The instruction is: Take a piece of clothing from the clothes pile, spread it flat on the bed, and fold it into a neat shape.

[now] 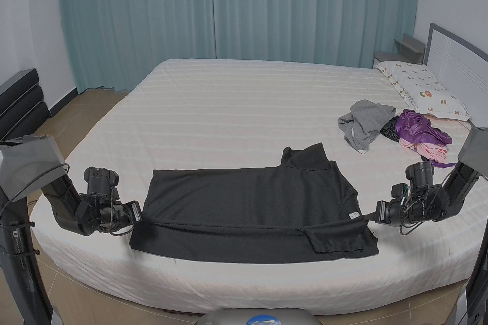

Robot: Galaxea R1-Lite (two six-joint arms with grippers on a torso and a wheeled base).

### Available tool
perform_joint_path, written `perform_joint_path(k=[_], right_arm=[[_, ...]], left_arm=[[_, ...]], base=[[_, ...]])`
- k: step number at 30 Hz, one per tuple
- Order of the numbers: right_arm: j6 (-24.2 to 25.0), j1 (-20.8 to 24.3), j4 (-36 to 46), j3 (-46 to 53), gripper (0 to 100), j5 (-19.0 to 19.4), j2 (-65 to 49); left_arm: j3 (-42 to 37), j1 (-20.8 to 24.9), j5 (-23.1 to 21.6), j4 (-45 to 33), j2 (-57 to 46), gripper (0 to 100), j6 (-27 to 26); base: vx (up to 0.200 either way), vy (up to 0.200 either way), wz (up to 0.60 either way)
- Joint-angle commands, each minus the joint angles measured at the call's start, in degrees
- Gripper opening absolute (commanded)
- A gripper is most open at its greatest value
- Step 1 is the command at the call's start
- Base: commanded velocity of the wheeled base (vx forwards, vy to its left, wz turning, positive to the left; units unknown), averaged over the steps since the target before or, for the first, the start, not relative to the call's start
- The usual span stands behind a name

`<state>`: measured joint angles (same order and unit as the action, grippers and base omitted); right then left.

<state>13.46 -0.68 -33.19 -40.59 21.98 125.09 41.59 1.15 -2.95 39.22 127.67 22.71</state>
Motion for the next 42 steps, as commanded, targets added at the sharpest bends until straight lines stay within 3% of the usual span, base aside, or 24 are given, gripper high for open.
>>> perform_joint_path(k=[1, 2, 3, 5, 6, 15, 19, 21, 22, 24, 26, 30, 42], right_arm=[[0.7, 0.4, -0.1, -1.8, 0, 0.0, 3.3], [1.2, 0.4, 0.0, -1.9, 0, 0.0, 3.5], [1.3, 0.5, 0.0, -1.9, 0, 0.0, 3.5], [2.6, 1.4, -0.6, -1.6, 0, 0.1, 3.8], [3.3, 1.4, -0.6, -1.7, 100, 0.1, 4.1], [7.3, 0.6, -2.2, 0.3, 100, 2.5, 1.3], [13.0, 0.3, -9.0, 4.6, 100, 3.1, -0.5], [13.6, 0.3, -9.6, 4.9, 100, 3.1, -0.5], [18.4, 0.4, -15.4, 8.4, 100, 3.0, -1.1], [20.0, 0.5, -17.3, 9.5, 100, 3.0, -1.2], [27.0, 0.6, -23.3, 12.6, 100, 3.0, -0.8], [33.2, 0.9, -29.9, 16.1, 100, 3.7, -1.2], [34.3, 1.9, -33.2, 19.2, 100, 6.2, 1.0]], left_arm=[[2.2, 0.0, -0.1, 0.0, 3.7, 0, 0.8], [2.6, 0.2, -0.1, 0.0, 4.2, 0, 1.8], [2.6, 0.2, -0.2, 0.0, 4.3, 100, 2.0], [3.5, 0.4, -0.2, 0.1, 5.0, 100, 4.6], [4.0, 0.4, -0.2, 0.1, 5.1, 100, 5.7], [3.4, -0.4, -0.7, 0.8, 3.9, 100, 9.3], [1.5, -1.9, -1.9, 0.9, 0.8, 100, 10.2], [1.4, -2.0, -2.1, 0.9, 0.6, 100, 10.3], [0.2, -2.8, -4.4, 0.5, -1.7, 100, 11.3], [-0.1, -2.9, -5.0, 0.2, -2.2, 100, 12.1], [-0.2, -2.8, -5.8, 0.1, -2.9, 100, 15.7], [-0.5, -2.2, -5.8, 0.3, -2.5, 100, 17.2], [-0.9, -1.8, -5.8, 0.9, -3.8, 100, 19.0]], base=[[0.0, 0.0, 0.0], [0.0, 0.0, 0.0], [0.0, 0.0, 0.0], [0.0, 0.0, 0.0], [0.0, 0.0, 0.0], [0.0, 0.0, 0.0], [0.0, 0.0, 0.0], [0.0, 0.0, 0.0], [0.0, 0.0, 0.0], [0.0, 0.0, 0.0], [0.0, 0.0, 0.0], [0.0, 0.0, 0.0], [0.0, -0.1, 0.0]])
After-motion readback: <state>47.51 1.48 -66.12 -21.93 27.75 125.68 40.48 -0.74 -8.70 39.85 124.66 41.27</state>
